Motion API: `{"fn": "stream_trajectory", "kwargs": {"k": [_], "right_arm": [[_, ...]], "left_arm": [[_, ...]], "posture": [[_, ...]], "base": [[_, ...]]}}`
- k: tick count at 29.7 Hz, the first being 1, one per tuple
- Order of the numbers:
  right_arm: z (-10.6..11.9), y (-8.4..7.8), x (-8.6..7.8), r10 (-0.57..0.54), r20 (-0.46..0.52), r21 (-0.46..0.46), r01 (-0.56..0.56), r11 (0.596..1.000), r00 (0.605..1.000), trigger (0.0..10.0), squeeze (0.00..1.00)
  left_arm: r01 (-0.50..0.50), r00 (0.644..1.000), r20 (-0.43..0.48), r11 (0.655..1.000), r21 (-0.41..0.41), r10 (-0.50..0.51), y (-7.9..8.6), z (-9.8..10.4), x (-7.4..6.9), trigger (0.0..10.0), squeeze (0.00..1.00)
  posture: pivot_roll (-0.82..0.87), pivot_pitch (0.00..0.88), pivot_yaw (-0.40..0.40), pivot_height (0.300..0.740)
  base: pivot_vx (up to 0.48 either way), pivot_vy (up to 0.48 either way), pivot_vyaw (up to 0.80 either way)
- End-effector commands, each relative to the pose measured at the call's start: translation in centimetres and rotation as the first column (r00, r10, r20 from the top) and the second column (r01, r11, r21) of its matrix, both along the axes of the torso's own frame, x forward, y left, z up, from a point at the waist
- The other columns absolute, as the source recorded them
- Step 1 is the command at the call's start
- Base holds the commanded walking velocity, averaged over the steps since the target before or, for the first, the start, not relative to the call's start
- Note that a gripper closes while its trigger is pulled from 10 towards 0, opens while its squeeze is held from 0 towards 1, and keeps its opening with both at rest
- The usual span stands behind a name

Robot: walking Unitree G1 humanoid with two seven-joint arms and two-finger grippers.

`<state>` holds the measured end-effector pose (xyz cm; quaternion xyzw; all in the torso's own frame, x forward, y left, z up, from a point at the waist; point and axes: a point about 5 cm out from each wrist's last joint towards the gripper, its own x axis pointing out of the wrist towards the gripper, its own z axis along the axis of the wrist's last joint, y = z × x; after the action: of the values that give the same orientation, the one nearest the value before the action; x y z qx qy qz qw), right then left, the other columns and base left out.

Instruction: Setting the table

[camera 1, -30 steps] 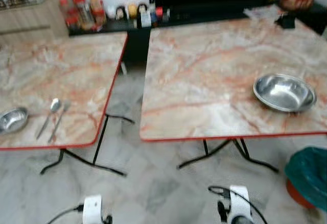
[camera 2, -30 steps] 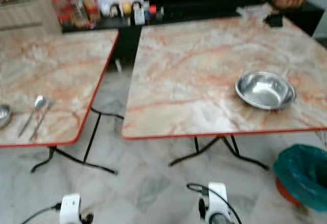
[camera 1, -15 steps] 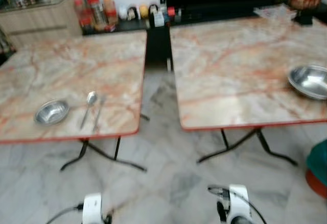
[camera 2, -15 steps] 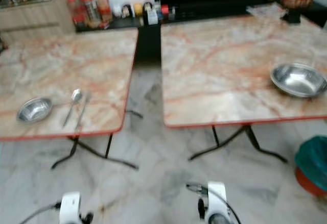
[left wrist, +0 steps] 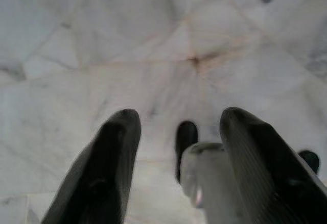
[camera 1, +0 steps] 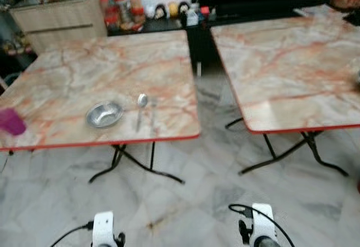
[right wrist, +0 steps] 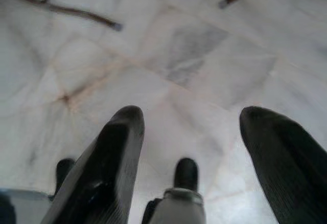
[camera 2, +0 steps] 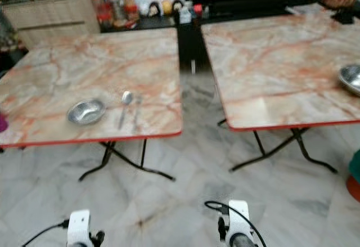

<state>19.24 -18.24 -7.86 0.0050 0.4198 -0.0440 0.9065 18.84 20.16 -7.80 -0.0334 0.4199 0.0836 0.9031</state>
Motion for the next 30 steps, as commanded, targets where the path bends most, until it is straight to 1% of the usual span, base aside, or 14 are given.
{"fn": "stream_trajectory", "kwargs": {"k": [1, 11, 15, 24, 26, 30], "right_arm": [[0.15, 0.83, 0.45, 0.011, 0.012, 0.018, -0.011, 1.000, 1.000, 10.0, 0.00], [0.21, 1.05, 0.61, 0.023, 0.014, 0.021, -0.023, 1.000, 1.000, 10.0, 0.00], [0.20, 1.30, 0.62, 0.029, 0.016, 0.024, -0.030, 0.999, 0.999, 10.0, 0.00], [0.17, 1.50, 0.58, 0.031, 0.016, 0.030, -0.032, 0.999, 0.999, 10.0, 0.00], [0.19, 1.53, 0.62, 0.031, 0.017, 0.031, -0.031, 0.999, 0.999, 10.0, 0.00], [0.25, 1.56, 0.75, 0.023, 0.021, 0.034, -0.024, 0.999, 0.999, 10.0, 0.00]], "left_arm": [[-0.022, 1.000, -0.016, 1.000, 0.013, 0.022, 0.87, -0.12, -0.50, 10.0, 0.00], [-0.014, 1.000, -0.015, 1.000, 0.021, 0.014, 0.90, -0.08, -0.44, 10.0, 0.00], [0.009, 1.000, -0.015, 0.999, 0.034, -0.009, 0.80, -0.10, -0.49, 10.0, 0.00], [0.007, 1.000, 0.015, 1.000, 0.013, -0.007, 0.71, 0.11, -0.14, 10.0, 0.00], [0.009, 1.000, 0.009, 1.000, 0.018, -0.009, 0.72, 0.13, -0.07, 10.0, 0.00], [-0.012, 1.000, 0.017, 1.000, 0.009, 0.012, 0.80, 0.22, 0.09, 10.0, 0.00]], "posture": [[0.03, 0.002, 0.064, 0.740], [0.03, 0.000, 0.064, 0.740], [0.03, 0.000, 0.072, 0.740], [0.03, 0.000, 0.079, 0.740], [0.03, 0.000, 0.078, 0.740], [0.03, 0.000, 0.079, 0.740]], "base": [[0.000, 0.442, 0.00], [0.000, 0.427, 0.00], [0.000, 0.000, 0.00], [0.000, 0.000, 0.00], [0.000, 0.000, 0.00], [0.000, 0.000, 0.00]]}}
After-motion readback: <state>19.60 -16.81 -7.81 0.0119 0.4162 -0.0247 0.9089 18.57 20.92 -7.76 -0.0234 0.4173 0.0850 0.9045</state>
